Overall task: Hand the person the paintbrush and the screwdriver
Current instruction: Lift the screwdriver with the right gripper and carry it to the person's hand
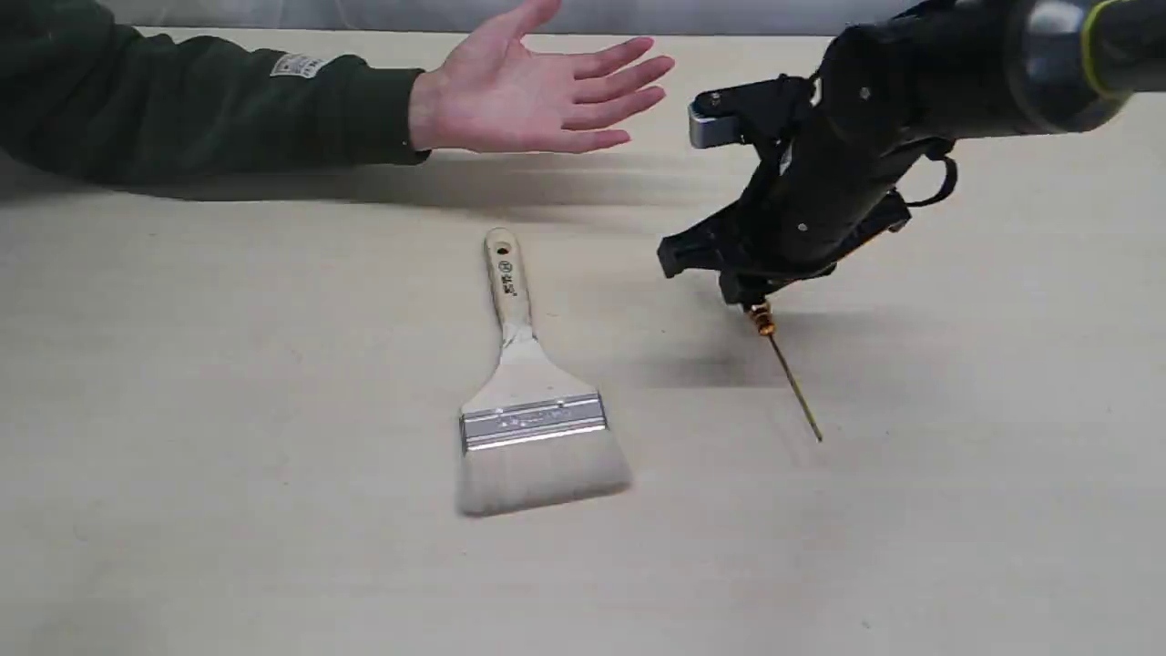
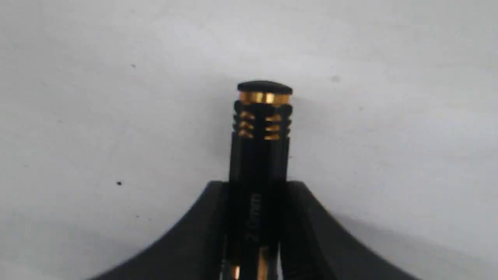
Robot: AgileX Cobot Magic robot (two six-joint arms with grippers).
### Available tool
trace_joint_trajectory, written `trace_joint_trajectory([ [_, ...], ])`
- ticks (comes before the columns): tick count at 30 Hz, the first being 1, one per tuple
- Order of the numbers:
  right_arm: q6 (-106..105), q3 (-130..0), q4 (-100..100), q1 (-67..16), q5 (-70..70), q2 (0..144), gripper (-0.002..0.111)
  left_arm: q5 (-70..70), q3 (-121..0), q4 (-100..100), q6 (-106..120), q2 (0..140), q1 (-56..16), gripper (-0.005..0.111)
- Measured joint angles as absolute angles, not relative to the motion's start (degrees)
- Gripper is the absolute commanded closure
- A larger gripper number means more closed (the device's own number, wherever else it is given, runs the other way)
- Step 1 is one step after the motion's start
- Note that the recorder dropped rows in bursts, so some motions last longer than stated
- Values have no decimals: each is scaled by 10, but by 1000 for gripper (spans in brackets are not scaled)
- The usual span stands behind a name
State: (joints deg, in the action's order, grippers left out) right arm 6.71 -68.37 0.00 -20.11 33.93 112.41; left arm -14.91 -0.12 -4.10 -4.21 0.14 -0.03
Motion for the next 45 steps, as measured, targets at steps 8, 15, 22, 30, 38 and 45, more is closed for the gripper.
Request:
trace_joint_trajectory([
  [8,65,-636,0,-222,270,983,104,-149,-1,-41,-42,1,0,107],
  [15,55,-656,-3,-277,213,940,104,-149,-1,-41,-42,1,0,107],
  [22,55,-762,-12,-281,226,1000,104,-149,-1,-41,-42,1,0,107],
  [30,55,-911,-42,-281,279,1120,104,-149,-1,-41,-42,1,0,107],
  [38,78,-1063,-69,-281,332,1241,104,-149,-1,-41,-42,1,0,107],
  [45,114,-1175,-119,-281,402,1319,104,-149,-1,-41,-42,1,0,107],
])
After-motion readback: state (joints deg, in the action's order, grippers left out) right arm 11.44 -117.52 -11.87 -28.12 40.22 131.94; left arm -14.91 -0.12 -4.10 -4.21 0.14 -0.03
